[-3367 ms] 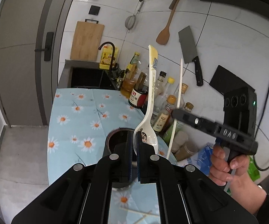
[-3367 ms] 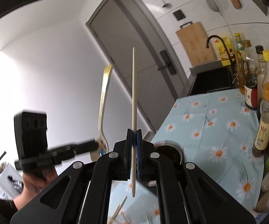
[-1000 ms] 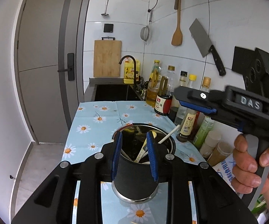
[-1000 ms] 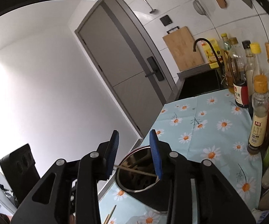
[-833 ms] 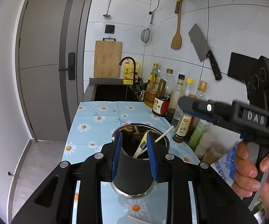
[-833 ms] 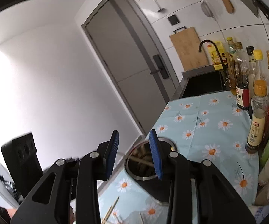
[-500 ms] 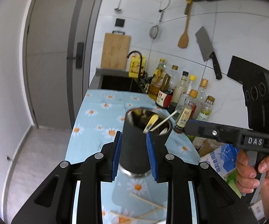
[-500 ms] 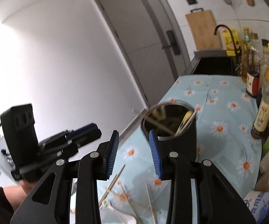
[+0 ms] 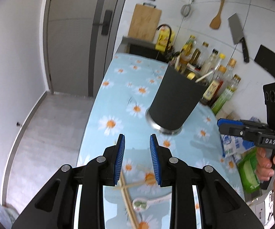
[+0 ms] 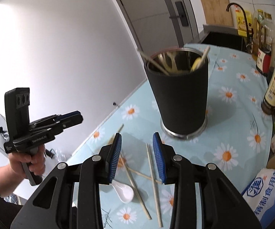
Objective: Organize utensils
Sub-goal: 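Withdraw the left gripper from the holder and move it over the chopsticks, then lower the left gripper onto a loose wooden chopstick and close it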
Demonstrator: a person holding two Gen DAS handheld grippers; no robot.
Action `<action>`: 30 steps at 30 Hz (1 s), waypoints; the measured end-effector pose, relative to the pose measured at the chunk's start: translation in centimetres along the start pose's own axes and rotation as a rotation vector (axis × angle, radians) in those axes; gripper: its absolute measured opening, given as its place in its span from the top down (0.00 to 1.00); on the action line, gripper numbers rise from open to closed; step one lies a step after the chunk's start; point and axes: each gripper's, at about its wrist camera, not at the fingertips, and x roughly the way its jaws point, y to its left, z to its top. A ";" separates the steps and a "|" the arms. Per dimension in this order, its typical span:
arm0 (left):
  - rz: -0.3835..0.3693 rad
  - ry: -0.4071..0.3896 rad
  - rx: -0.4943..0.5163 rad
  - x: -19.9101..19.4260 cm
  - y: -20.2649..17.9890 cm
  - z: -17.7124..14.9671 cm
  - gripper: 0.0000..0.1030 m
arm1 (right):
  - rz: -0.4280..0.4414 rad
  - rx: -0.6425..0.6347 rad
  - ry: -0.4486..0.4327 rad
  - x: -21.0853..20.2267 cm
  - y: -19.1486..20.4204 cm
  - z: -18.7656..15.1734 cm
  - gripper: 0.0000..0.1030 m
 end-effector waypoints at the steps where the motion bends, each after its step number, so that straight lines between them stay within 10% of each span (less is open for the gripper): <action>1: 0.002 0.017 -0.007 0.1 0.2 -0.4 0.75 | -0.004 -0.004 0.014 0.2 -0.2 -0.2 0.66; 20: 0.017 0.308 -0.100 3.5 2.1 -7.3 0.75 | -0.105 -0.057 0.475 8.2 -1.1 -3.4 0.67; 30: 0.026 0.406 -0.127 4.6 2.7 -7.9 0.75 | -0.188 -0.109 0.620 11.0 -0.1 -3.9 0.85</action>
